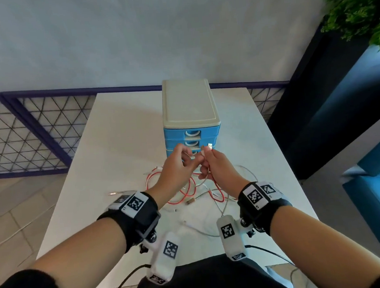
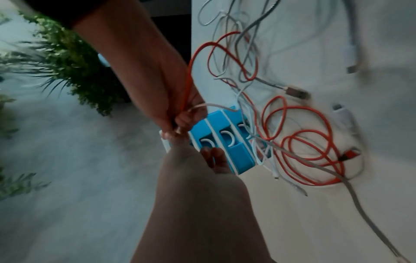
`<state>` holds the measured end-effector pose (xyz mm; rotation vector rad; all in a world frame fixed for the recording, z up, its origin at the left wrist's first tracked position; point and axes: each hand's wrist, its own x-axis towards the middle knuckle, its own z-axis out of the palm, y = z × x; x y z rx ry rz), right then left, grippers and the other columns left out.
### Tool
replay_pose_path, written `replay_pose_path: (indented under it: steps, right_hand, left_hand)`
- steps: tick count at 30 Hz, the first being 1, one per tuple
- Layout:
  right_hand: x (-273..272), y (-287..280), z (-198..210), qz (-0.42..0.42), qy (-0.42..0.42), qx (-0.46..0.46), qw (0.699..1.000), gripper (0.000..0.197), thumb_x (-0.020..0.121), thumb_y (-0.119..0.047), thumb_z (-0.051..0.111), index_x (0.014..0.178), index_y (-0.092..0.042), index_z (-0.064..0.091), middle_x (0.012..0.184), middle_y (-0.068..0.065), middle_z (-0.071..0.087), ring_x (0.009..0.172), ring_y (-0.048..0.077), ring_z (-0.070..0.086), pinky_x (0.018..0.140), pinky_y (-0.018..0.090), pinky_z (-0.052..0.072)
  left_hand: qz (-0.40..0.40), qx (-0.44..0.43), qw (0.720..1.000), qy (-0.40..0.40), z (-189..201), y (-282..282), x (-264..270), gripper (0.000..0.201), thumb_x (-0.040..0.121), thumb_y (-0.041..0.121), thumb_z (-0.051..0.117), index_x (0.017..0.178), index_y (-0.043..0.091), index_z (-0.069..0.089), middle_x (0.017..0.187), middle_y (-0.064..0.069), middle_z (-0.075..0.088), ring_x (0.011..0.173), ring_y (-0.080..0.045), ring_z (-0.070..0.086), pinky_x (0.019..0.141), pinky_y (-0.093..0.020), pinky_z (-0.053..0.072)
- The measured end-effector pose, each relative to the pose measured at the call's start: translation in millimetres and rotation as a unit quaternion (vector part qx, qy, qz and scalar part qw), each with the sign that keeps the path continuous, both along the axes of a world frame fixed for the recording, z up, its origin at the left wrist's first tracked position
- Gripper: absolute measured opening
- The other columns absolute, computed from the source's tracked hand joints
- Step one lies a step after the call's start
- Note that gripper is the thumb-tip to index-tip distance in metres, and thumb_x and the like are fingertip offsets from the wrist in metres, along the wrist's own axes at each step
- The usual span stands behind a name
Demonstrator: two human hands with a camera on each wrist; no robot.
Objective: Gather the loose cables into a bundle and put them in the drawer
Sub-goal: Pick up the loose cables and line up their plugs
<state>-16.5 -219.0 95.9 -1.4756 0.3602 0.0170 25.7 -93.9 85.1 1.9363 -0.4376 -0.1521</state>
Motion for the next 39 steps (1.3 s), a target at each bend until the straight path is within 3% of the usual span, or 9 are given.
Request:
replay_pose_path:
  steps: [6,13,16,19,22,26,30,33,39]
  right_hand:
    - [-8.6,-13.5,-0.1,0.032,0.011,0.056,0.998,0.027,0.104,-0.022,0.036,0.091,-0.009,0.055,0.069,0.002,0.043,0.055,0.013,0.051,0.058,0.024,0.051]
    - [-16.0,-29.6,6.1,0.049,0.026,0.121,0.991,0.026,0.103,-0.021,0.04,0.099,-0.006,0.06,0.083,0.008,0.071,0.081,0.022,0.072,0.073,0.033,0.059]
    - [-17.7,-34.1,9.1,0.052,0.027,0.119,0.991,0.025,0.103,-0.021,0.04,0.102,-0.004,0.059,0.09,0.012,0.071,0.085,0.024,0.072,0.078,0.035,0.058]
    - [-17.1,-37.9,13.5,0.052,0.025,0.068,0.996,0.024,0.103,-0.022,0.04,0.103,-0.005,0.058,0.083,0.01,0.068,0.071,0.019,0.07,0.066,0.03,0.057]
    - [-9.5,-40.9,18.0,0.041,0.01,-0.094,0.995,0.024,0.103,-0.02,0.04,0.096,-0.006,0.059,0.065,0.003,0.052,0.049,0.012,0.048,0.05,0.023,0.041]
    - [-1.1,-38.8,18.8,0.079,0.011,-0.207,0.975,0.026,0.102,-0.017,0.038,0.084,-0.014,0.056,0.065,0.001,0.052,0.049,0.011,0.047,0.047,0.02,0.039]
    - [2.8,-28.1,20.1,0.136,0.023,-0.175,0.975,0.025,0.103,-0.017,0.036,0.087,-0.01,0.054,0.073,0.008,0.066,0.064,0.018,0.065,0.063,0.028,0.055]
    - [-0.4,-22.3,25.1,0.162,0.03,-0.15,0.975,0.024,0.104,-0.021,0.034,0.091,-0.01,0.052,0.071,0.013,0.067,0.053,0.016,0.066,0.051,0.023,0.052]
    - [-1.7,-20.6,15.4,0.098,0.035,-0.056,0.993,0.036,0.103,-0.039,0.034,0.094,-0.011,0.055,0.058,-0.003,0.033,0.042,0.011,0.032,0.045,0.023,0.031]
  left_hand:
    - [-0.172,0.183,0.968,-0.008,-41.4,23.9,-12.7,0.035,0.096,0.044,0.038,0.067,0.032,0.054,0.063,0.008,0.056,0.064,-0.014,0.057,0.065,-0.035,0.047]
    - [-0.371,0.388,0.842,-0.043,-85.7,40.2,-22.0,0.023,0.079,0.039,0.063,0.099,0.029,0.058,0.111,0.01,0.049,0.097,-0.006,0.049,0.072,-0.027,0.041]
    - [-0.383,0.422,0.821,-0.045,-96.5,45.2,-22.0,0.021,0.076,0.032,0.067,0.09,0.025,0.054,0.125,0.004,0.048,0.112,-0.013,0.049,0.077,-0.031,0.045]
    - [-0.388,0.399,0.83,-0.027,-89.1,47.5,-16.7,0.015,0.078,0.021,0.068,0.085,0.018,0.055,0.117,0.004,0.055,0.097,-0.012,0.052,0.072,-0.029,0.041]
    - [-0.377,0.341,0.861,0.022,-63.8,43.8,-7.7,0.016,0.077,0.021,0.072,0.077,0.027,0.057,0.08,0.015,0.06,0.07,0.0,0.051,0.062,-0.022,0.038]
    - [-0.309,0.225,0.924,0.031,-15.2,31.5,4.1,0.01,0.075,0.016,0.076,0.076,0.021,0.067,0.07,0.017,0.06,0.065,0.004,0.053,0.058,-0.007,0.037]
    - [-0.226,0.119,0.967,0.025,25.9,21.7,14.3,0.008,0.078,0.018,0.075,0.083,0.015,0.069,0.078,0.011,0.066,0.066,-0.002,0.057,0.064,-0.013,0.045]
    - [-0.152,0.07,0.986,-0.009,39.4,16.9,22.7,0.005,0.083,0.022,0.07,0.082,0.02,0.064,0.084,0.01,0.066,0.07,-0.003,0.061,0.069,-0.019,0.049]
    - [-0.069,0.015,0.997,0.008,26.7,4.0,22.3,0.016,0.094,0.031,0.053,0.104,0.019,0.053,0.091,0.003,0.062,0.071,-0.012,0.064,0.064,-0.026,0.053]
